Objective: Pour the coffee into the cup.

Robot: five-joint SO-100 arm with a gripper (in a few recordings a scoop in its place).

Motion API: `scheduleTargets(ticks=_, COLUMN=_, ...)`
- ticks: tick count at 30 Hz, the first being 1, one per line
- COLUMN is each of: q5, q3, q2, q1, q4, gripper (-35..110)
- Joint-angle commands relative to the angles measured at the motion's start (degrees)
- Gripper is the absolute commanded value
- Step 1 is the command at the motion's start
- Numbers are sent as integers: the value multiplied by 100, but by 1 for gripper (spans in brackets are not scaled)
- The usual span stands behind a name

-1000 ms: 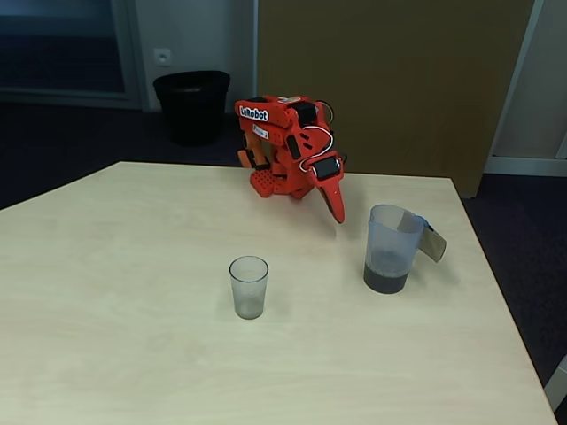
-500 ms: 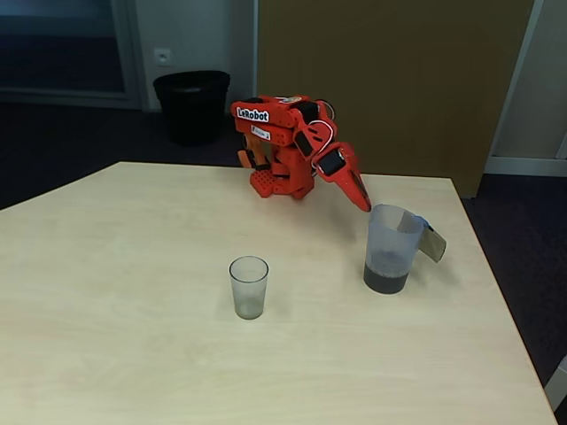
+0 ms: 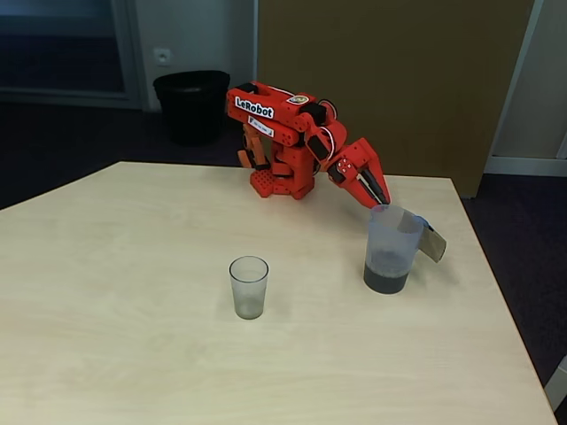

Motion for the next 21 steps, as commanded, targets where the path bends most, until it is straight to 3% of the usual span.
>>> scheduleTargets(ticks=1, q5=519, q3=-246, q2=-457, q1=-53, q4=-141, gripper=0)
scheduleTargets(ticks=6, q5=501, q3=-1055, q2=-1819, q1=-53, q4=-624, gripper=0)
scheduleTargets(ticks=11, q5=-202, q3=-1881, q2=-2927, q1=0, q4=-1283, gripper=20)
scheduleTargets(ticks=21, q5=-835, q3=-2294, q2=-4069, q1=229, q4=-2276, gripper=22)
